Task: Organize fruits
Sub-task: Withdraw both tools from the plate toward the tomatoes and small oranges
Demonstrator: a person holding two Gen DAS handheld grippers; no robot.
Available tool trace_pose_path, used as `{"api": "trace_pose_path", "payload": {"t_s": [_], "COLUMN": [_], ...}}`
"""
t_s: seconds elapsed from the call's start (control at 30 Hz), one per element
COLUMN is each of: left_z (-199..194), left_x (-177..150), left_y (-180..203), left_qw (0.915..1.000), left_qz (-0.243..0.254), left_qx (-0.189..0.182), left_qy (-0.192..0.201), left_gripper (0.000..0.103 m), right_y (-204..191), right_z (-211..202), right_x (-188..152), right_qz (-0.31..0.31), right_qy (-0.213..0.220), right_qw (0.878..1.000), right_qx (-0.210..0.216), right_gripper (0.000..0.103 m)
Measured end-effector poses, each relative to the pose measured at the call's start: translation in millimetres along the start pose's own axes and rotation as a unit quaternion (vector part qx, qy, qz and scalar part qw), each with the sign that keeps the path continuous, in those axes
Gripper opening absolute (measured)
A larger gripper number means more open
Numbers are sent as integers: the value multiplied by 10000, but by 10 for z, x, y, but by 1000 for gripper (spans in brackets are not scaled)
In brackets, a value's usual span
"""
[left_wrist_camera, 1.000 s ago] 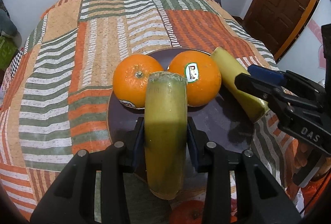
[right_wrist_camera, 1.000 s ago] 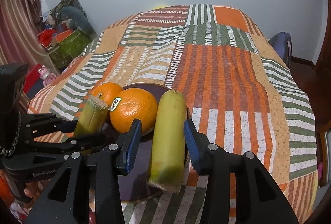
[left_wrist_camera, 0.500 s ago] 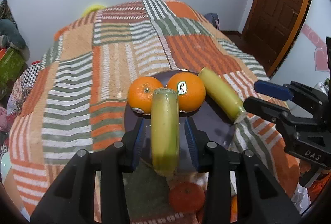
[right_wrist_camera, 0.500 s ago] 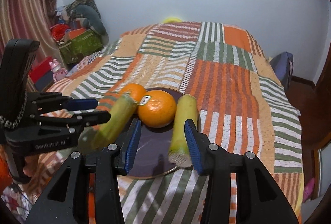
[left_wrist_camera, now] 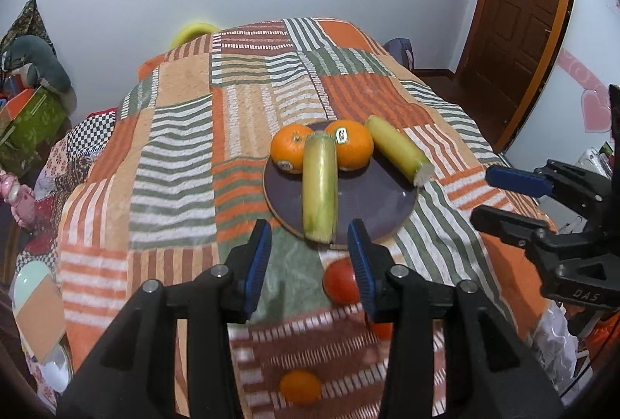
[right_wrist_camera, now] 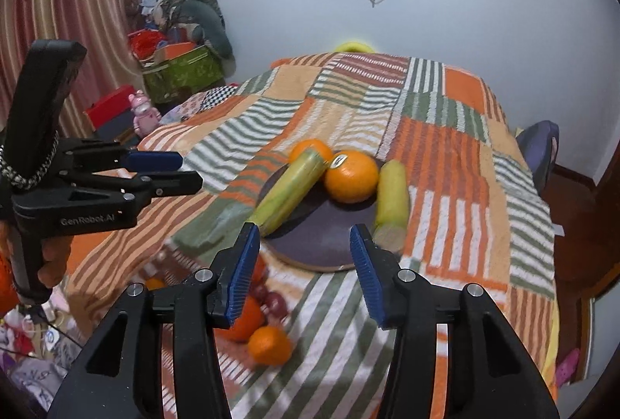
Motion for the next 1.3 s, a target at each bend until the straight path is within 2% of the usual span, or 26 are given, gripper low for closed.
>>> {"api": "trace_pose_path", "payload": {"t_s": [0.07,0.3,0.37,0.47,0.77,0.93,1.3], "left_z": [-69,-200,-209,-213,-58,10,76], "left_x": [-63,-341,-408,-525,-817,-886,-907], "left_y": [-6,-75,-98,-136,-307,-382,-371], "left_qw": [10000,9999,9999,9998,9982,9970,9969], "left_qz": [-7,-99,-101,-101,-357,-487,-471], "left_qx": [27,89,128,144,128,114,117], "left_qy": [35,17,6,-35,-475,-584,-614], "left_gripper": [50,58,65,66,68,68,68], "right_y": [-57,-250,-299,-356,-546,-639,-644], "right_z": [-4,58,107,181,412,528,702], "right_x": [-50,-252,-309,-380,-538,-622,-630], "right_qz": [24,99,163,175,14,-59,-262], "right_qy": [-20,-175,-246,-344,-608,-807,-974], "right_qw": [10000,9992,9985,9980,9963,9945,9939], "right_qx": [68,341,452,491,603,666,449], "right_gripper": [45,45,45,45,45,45,45]}}
Point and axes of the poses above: each gripper's, at about its wrist camera, not at the fingertips, and z roughly the way its jaws point, y to its right, x to its top, the point moved 10 cm from there along z, roughly the way its jaws point, and after that the axes turned 6 degrees about -z, right-handed, at the moved point
